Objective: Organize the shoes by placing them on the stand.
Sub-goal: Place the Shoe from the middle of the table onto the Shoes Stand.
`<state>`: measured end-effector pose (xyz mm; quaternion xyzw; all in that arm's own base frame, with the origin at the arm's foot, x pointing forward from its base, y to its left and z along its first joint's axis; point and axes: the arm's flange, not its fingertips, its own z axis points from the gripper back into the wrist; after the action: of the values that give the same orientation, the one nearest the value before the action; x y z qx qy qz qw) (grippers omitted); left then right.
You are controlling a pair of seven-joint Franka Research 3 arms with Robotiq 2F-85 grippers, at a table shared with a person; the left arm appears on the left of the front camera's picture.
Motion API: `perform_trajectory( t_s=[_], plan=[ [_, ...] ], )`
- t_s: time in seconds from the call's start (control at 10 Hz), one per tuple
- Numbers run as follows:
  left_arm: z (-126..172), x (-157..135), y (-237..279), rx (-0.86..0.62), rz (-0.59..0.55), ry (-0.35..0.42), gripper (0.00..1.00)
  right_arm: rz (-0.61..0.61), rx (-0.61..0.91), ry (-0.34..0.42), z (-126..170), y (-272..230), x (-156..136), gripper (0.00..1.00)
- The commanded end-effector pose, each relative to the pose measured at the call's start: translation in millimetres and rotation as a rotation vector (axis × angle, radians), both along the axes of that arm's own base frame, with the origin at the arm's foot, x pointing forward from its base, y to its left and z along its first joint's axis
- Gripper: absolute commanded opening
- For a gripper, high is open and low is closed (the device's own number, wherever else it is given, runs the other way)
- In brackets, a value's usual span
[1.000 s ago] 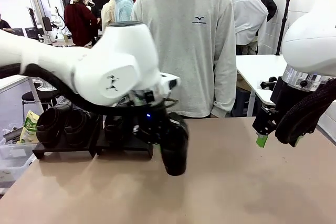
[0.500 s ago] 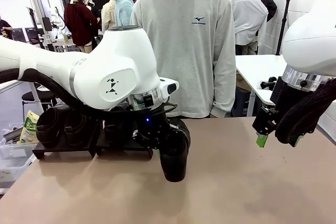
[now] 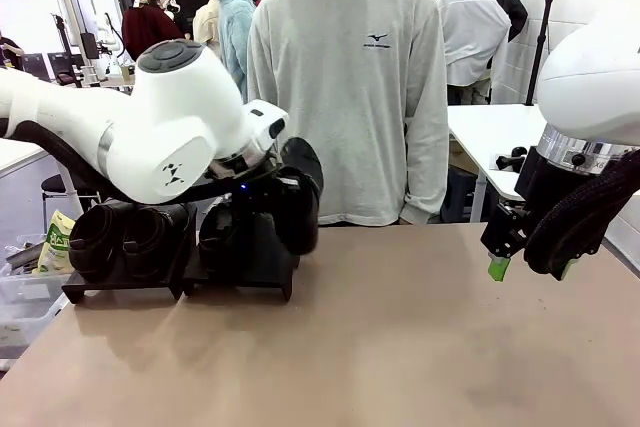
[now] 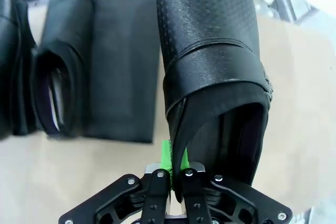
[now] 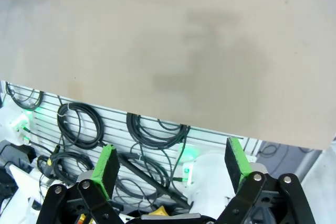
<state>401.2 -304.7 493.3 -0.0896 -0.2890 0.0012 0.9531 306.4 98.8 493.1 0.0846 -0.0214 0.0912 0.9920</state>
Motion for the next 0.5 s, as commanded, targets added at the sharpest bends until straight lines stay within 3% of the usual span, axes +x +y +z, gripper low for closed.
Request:
perform_trajectory(
  t_s=[0.0,0.1,0.4],
  plan=[
    [-13.2,18.4,3.0,0.037,0.048,-0.044,0.00,0.017,0.010,0.005,1.7,0.7,2.9,1.00],
    [-17.0,31.1,10.9,0.085,0.065,-0.055,0.00,0.017,0.010,0.005,1.7,0.7,2.9,1.00],
    [-31.7,52.7,23.0,0.146,0.068,0.012,0.00,0.017,0.010,0.005,1.7,0.7,2.9,1.00]
  ],
)
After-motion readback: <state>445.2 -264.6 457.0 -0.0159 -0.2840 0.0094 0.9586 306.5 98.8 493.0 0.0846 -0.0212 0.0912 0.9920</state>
